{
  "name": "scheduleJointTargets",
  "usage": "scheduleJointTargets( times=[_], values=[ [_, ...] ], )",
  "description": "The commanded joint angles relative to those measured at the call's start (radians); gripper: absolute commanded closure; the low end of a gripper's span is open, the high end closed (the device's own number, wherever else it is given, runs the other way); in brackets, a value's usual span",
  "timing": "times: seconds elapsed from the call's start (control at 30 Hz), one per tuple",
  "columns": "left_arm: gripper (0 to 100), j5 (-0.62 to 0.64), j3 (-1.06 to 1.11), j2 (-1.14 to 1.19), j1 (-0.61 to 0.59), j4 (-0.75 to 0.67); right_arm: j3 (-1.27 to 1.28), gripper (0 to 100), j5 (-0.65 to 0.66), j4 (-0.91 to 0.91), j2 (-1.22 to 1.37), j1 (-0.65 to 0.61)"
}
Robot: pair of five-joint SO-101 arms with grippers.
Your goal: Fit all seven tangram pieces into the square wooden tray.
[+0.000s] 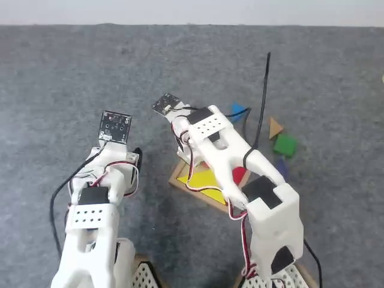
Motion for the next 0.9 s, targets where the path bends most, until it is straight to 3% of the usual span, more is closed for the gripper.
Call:
scheduleJointTargets(
  times=[0.0, 0.4, 0.67, 0.73, 0.87],
  values=[
    [83, -0.008, -0.041, 0.003, -0.005, -0.021, -0.002, 91.9, 0.009, 0.045, -0.03, 0.05],
    [83, -0.008, -0.041, 0.003, -0.005, -0.021, 0.006, 92.1, 0.061, 0.252, -0.398, 0.222],
    [83, -0.008, -0.041, 0.003, -0.005, -0.021, 0.011, 92.0, 0.138, 0.358, -0.535, 0.4],
    [83, -0.008, -0.041, 0.003, -0.005, -0.023, 0.055, 91.9, 0.138, 0.349, -0.544, 0.39],
    [83, -0.008, -0.041, 0.003, -0.005, -0.023, 0.199, 90.5, 0.137, 0.243, -0.538, 0.229]
  ],
)
